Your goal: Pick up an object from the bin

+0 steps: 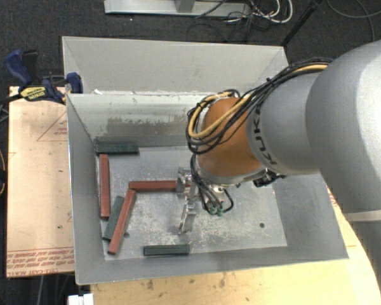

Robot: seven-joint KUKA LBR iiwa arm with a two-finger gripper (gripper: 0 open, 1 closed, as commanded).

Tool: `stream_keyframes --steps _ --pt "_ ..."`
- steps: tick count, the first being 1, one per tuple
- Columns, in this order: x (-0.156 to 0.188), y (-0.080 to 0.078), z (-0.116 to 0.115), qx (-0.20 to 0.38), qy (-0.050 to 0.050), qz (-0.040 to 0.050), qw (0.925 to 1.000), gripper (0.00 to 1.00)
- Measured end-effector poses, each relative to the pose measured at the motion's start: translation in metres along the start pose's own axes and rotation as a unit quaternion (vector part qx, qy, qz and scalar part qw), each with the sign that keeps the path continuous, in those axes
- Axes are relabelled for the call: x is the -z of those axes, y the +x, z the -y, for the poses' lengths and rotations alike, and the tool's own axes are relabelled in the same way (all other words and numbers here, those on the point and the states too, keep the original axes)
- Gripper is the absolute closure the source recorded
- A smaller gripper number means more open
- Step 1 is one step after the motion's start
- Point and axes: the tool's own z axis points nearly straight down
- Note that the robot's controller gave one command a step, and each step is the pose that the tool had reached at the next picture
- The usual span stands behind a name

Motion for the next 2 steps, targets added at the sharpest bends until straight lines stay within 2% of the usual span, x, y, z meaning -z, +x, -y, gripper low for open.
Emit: stream_keyframes --steps 1,2 --pt "-0.001 -0.01 0.001 0.03 -0.001 0.0016 0.9996 0.0" --pt "-0.003 -0.011 0.013 0.072 0.001 0.0035 0.9974 0.0"
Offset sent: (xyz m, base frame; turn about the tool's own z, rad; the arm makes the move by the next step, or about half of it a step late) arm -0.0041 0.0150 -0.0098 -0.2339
